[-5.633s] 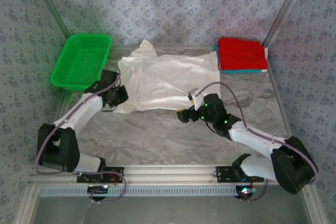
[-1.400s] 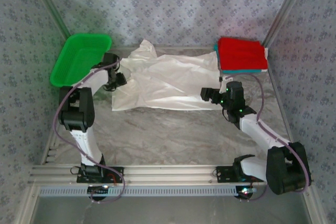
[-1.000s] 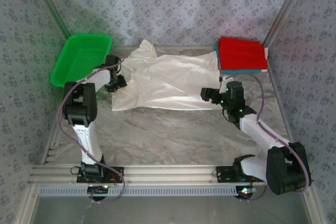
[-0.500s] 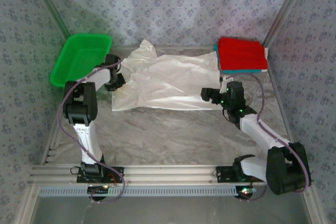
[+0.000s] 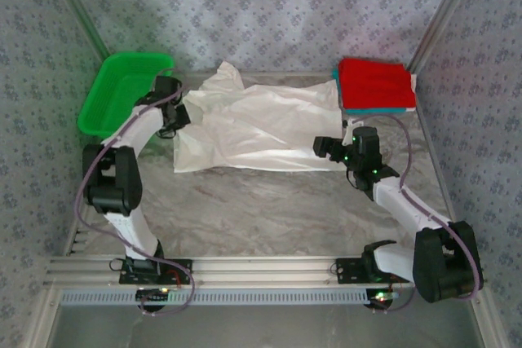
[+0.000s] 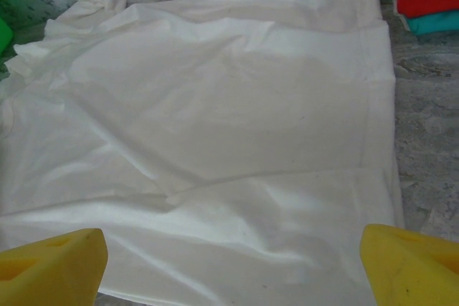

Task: Fold and stack the t-shirts

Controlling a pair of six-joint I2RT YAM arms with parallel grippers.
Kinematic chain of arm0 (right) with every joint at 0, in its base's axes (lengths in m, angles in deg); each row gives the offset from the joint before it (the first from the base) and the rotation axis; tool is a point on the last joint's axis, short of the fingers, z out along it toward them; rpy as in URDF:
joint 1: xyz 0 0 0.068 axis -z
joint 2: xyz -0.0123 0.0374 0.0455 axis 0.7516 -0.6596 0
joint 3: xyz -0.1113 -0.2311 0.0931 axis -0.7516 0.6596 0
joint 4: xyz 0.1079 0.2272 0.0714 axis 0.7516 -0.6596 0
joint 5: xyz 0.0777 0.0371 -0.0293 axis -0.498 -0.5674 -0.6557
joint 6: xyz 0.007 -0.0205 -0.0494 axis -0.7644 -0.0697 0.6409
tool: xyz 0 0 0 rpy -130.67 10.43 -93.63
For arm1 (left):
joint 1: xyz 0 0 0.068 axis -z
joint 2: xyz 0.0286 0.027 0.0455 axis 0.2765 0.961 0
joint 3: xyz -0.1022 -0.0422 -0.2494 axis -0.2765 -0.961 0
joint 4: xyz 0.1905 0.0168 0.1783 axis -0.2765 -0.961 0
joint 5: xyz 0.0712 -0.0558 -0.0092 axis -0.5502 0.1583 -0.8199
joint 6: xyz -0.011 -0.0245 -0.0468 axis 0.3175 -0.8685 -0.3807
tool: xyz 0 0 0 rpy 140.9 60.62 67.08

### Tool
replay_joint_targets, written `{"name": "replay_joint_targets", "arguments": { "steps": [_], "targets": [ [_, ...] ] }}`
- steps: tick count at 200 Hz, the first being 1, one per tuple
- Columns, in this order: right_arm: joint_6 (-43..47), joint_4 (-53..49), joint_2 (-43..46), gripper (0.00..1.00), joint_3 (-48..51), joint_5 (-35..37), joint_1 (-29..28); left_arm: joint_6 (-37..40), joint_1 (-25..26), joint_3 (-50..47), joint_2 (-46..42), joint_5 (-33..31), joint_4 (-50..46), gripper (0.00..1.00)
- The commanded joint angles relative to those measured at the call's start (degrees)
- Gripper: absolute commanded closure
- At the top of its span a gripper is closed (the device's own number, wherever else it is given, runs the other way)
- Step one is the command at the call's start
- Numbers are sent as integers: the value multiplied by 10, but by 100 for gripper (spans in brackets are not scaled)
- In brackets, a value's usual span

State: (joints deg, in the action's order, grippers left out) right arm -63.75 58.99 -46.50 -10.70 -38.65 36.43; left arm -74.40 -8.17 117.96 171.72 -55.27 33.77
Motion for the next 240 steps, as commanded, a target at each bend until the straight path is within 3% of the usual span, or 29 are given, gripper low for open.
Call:
{"name": "replay_joint_targets", "arguments": {
  "steps": [1, 58, 95, 131, 172, 214, 240],
  "targets": [
    [-42, -53, 9, 7, -14, 22, 20, -4, 9, -40, -83, -8, -42, 100],
    [-117, -260, -36, 20, -58, -75, 136, -44, 45, -194, -296, -38, -145, 100],
    [-115, -260, -75, 29, -37, -139, 179, -124, 61, -324, -473, -1, -161, 100],
    [-118, -217, -142, 38, -43, -175, 183, -200, 87, -407, -580, 20, -196, 100],
    [-129, -179, -201, 40, -44, -199, 183, -288, 130, -488, -595, 78, -126, 100],
    [-147, -133, -229, 46, -33, -222, 175, -297, 202, -475, -547, 31, -103, 100],
    [-160, -103, -233, 51, -32, -235, 174, -297, 217, -468, -532, 15, -103, 100]
  ]
}}
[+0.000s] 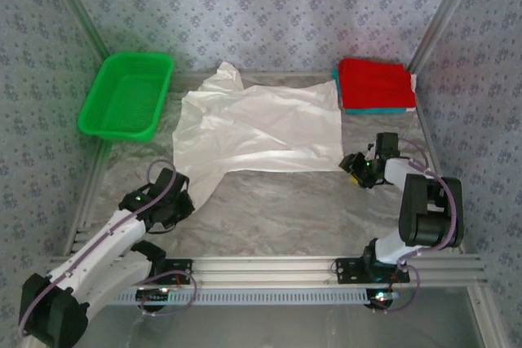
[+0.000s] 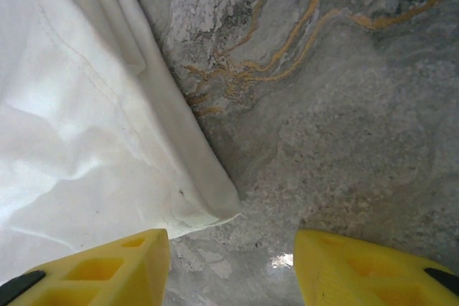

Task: Fold and stack the t-shirts

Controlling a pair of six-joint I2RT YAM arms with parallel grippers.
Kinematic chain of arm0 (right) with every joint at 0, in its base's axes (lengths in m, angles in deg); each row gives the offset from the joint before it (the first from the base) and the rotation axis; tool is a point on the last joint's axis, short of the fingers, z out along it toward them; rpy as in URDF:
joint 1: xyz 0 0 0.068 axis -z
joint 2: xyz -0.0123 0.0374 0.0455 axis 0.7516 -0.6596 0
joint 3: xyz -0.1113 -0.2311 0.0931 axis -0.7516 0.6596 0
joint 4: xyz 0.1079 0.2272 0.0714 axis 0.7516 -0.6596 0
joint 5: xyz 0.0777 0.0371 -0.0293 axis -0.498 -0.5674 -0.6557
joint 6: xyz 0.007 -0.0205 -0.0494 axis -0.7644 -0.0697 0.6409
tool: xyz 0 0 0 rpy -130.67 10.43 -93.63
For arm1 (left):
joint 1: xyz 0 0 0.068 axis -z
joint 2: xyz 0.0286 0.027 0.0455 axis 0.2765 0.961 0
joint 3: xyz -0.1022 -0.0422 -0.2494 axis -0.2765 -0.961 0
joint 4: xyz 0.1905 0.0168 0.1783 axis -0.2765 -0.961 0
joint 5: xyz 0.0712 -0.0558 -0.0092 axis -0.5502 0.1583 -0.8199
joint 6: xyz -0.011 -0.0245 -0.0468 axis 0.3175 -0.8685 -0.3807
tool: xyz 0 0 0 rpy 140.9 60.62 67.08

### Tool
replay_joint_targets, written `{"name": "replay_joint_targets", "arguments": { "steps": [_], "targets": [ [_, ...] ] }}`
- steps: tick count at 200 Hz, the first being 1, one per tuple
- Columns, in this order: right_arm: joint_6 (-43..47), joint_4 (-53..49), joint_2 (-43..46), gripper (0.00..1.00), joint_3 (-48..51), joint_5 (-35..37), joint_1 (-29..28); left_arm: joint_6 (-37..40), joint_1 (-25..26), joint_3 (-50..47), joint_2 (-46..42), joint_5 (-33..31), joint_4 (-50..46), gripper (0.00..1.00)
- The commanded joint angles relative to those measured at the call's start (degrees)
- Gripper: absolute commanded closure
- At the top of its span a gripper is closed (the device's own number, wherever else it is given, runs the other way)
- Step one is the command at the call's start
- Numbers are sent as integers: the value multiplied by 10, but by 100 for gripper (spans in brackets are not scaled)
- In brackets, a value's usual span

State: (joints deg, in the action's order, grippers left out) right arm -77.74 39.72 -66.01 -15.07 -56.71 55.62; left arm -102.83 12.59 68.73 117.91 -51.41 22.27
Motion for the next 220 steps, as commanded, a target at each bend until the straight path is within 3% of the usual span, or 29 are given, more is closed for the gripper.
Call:
{"name": "replay_joint_targets", "arguments": {
  "steps": [1, 81, 154, 188, 220],
  "targets": [
    [-21, 90, -38, 52, 12, -55, -18, -12, 10, 24, 6, -25, 11, 100],
    [-56, 87, -27, 54, -17, -71, -31, -4, 10, 31, 15, -52, 9, 100],
    [-69, 71, -43, 56, -21, -20, -36, 1, 8, 26, 17, -66, 16, 100],
    [-72, 85, -37, 67, -6, 11, -32, 1, 8, 23, 17, -78, 23, 100],
    [-65, 76, -25, 83, -4, 23, -32, 4, 7, 31, 15, -86, 20, 100]
  ]
}}
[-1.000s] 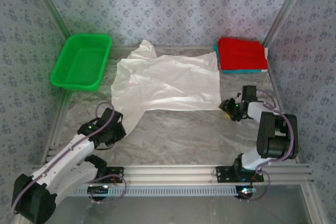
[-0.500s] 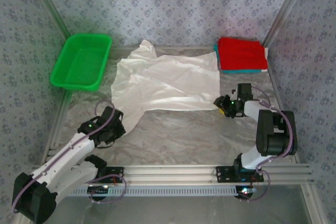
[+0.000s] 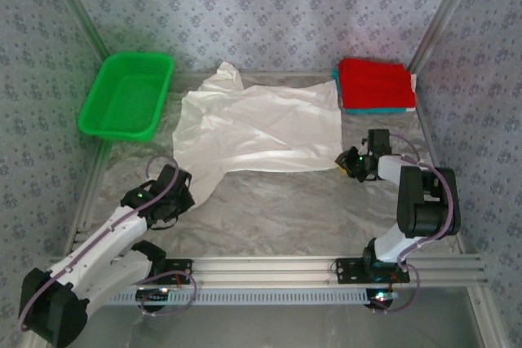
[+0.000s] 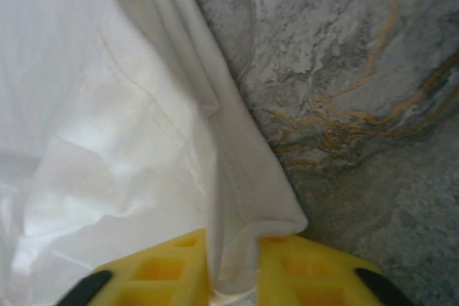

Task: Fold and stack the t-shirts

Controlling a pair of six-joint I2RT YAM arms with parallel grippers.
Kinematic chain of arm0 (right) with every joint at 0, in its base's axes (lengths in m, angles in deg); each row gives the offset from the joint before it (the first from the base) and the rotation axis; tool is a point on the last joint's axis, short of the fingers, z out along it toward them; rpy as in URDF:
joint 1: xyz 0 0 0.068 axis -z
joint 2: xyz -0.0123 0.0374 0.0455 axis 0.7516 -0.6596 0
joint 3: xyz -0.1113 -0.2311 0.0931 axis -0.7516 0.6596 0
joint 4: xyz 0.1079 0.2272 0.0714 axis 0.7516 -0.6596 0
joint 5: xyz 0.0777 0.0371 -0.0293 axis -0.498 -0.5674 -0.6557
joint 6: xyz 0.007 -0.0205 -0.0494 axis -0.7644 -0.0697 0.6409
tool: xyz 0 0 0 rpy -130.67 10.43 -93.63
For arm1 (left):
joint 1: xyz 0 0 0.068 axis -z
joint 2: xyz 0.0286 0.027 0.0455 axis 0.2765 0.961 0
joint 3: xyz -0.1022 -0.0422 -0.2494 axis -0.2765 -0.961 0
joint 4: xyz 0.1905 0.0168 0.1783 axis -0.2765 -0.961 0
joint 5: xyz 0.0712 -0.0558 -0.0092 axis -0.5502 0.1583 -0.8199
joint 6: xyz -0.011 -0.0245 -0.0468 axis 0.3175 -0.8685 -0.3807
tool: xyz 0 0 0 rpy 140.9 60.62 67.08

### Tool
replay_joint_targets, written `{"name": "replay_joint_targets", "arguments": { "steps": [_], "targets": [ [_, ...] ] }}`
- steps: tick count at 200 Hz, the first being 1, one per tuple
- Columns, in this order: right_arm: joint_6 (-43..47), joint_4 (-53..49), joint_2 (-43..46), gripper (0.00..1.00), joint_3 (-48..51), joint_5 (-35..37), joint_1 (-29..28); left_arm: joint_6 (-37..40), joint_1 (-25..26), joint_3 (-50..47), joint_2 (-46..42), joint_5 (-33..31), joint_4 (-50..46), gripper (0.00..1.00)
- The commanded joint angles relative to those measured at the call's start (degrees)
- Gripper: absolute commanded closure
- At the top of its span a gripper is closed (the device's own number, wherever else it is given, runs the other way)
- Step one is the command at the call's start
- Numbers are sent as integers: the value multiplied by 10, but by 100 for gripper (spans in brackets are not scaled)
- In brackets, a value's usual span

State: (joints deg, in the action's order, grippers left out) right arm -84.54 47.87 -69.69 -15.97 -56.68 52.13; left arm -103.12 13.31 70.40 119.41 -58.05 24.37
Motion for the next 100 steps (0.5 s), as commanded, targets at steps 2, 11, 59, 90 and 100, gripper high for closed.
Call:
{"name": "replay_joint_targets", "arguments": {
  "steps": [2, 11, 59, 90, 100],
  "targets": [
    [4, -7, 13, 84, 5, 23, 3, 7, -1, 16, 0, -20, -2, 100],
    [6, -14, 24, 87, 8, 28, 3, 7, 0, 20, -4, -23, -7, 100],
    [10, -48, 94, 100, 31, 30, 18, 2, -5, 34, -34, -18, -21, 100],
    [6, -85, 150, 100, 53, 26, 28, 14, -7, 58, -45, -29, -59, 100],
    [8, -107, 165, 100, 56, 28, 29, 23, -6, 66, -45, -21, -67, 100]
  ]
}}
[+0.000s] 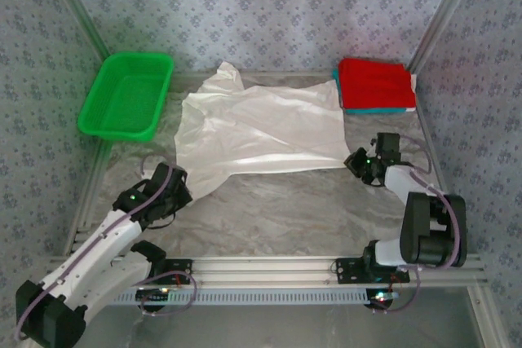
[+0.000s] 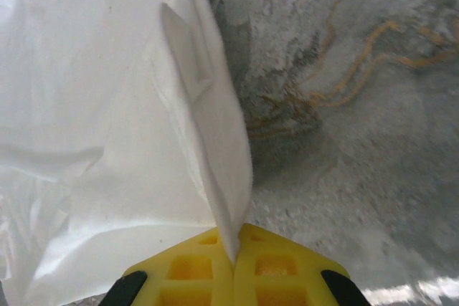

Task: Fold and stack the t-shirts

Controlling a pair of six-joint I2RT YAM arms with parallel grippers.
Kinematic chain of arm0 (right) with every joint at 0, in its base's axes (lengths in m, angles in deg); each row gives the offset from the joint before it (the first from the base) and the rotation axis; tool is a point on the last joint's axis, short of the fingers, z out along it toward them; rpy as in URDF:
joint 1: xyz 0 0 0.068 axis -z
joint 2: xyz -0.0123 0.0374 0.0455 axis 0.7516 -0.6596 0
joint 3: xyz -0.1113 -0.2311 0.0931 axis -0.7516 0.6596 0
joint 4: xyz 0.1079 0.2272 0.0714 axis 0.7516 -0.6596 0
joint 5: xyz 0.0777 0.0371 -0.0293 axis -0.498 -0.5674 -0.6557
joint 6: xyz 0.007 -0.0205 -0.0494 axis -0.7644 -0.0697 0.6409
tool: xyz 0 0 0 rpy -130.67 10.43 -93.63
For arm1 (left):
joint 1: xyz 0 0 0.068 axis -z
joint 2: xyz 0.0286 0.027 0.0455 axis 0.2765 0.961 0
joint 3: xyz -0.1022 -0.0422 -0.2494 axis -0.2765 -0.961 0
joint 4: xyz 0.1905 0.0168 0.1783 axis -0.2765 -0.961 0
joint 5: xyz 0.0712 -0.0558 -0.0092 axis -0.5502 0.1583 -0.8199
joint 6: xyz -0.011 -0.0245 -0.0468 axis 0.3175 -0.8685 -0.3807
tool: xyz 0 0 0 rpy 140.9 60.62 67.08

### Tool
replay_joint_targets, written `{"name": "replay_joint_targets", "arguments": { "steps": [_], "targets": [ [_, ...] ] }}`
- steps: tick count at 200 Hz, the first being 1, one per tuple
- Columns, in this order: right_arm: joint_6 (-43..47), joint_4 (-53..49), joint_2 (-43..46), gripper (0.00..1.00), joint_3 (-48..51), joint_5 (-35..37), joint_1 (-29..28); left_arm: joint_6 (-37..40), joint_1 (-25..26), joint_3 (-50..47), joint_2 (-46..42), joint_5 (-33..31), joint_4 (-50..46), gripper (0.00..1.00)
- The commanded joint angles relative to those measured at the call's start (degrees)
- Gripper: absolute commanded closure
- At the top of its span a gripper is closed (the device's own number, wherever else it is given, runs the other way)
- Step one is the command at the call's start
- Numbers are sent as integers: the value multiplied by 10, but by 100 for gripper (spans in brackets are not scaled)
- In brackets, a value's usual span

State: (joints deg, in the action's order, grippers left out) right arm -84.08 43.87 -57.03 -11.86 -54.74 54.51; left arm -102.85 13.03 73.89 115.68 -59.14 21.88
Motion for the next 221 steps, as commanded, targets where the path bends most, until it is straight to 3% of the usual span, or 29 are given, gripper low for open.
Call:
{"name": "replay_joint_targets", "arguments": {
  "steps": [1, 35, 80, 136, 157, 180, 221],
  "targets": [
    [5, -69, 40, 100, 16, 8, 5, 21, -3, 32, -8, -10, -42, 100],
    [-2, -138, 83, 100, 47, 10, 6, 23, 24, 45, 1, 29, -58, 100],
    [-20, -241, 175, 100, 50, 13, 7, -53, 175, 142, -23, -129, -213, 100],
    [-2, -311, 195, 100, 11, 19, 11, -36, 231, 205, 6, -198, -263, 100],
    [1, -295, 169, 100, -23, 24, 6, 45, 208, 232, 25, -210, -211, 100],
    [8, -293, 141, 100, -63, 30, -1, 158, 103, 281, 89, -100, -157, 100],
    [54, -304, 61, 100, -131, 32, -2, 301, -5, 374, 201, -11, -119, 100]
  ]
}}
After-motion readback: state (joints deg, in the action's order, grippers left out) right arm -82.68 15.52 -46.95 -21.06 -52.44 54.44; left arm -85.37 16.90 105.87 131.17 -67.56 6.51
